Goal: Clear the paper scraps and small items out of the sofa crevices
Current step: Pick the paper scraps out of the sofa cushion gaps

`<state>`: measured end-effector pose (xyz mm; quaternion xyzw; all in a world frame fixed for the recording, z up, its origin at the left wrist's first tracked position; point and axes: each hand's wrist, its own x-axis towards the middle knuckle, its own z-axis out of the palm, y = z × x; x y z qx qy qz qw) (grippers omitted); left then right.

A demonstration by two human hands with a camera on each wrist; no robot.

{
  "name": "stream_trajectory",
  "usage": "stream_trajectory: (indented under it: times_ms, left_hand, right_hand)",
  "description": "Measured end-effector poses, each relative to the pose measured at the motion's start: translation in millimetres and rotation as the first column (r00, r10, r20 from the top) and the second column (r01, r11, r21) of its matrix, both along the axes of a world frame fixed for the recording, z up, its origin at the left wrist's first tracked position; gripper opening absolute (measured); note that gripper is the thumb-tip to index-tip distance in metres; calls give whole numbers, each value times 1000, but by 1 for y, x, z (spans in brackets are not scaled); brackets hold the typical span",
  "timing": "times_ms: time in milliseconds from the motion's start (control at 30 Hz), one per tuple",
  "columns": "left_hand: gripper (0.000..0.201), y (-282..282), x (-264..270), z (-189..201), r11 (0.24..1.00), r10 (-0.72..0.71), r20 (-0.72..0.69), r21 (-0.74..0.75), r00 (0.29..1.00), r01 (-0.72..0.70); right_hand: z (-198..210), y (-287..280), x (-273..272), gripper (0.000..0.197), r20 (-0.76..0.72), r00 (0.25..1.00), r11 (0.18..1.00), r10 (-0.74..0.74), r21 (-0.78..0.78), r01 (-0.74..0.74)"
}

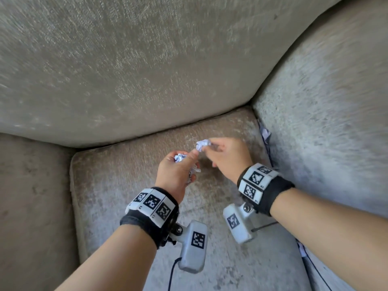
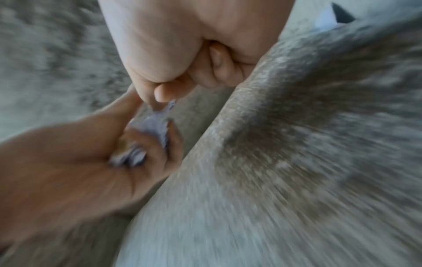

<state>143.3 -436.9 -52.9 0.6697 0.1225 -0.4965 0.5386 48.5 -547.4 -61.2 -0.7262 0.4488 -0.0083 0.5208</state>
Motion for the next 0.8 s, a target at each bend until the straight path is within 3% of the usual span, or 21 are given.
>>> stream_trajectory:
  times_ms: [33,133,267,367,467,533,633,800]
  left_hand:
    - [17,-1,-3,4,1000,5,9,-6,1000,-5]
    - [20,-2,-14,11,1000,-19,8,-19,1000,19]
    - [29,-5,-33,20,994,-103,-45,-35,994,102]
    - [17,-2,-45,22,989,-146,-92,-44,985,142]
    - [16,2,-56,24,987,-152,-134,-67,979,144]
    - [19,1,-65,27,992,-121,-129,-53,984,115]
    - [22,-6,-73,32,999,-45,-119,-8,992,44]
    - [24,-12,-72,50,995,-96,-93,-12,991,95]
  right_hand:
    - [5,9,-5,7,16,999,1000,28,-2,-28]
    - [16,32,-20,29,8,997,994,80,-76,-79]
    - [30,49,-41,29,12,998,981,66,-185,-63]
    - [31,57,-62,32,-28,989,954,142,-265,-144]
    - [35,55,-86,33,19,979,971,204,-129,-199]
    - [38,50,-99,28,57,995,996,86,-4,-86]
    - [40,37,-108,24,28,987,986,-161,39,160]
    - [59,30,-101,23,10,996,986,-94,136,91]
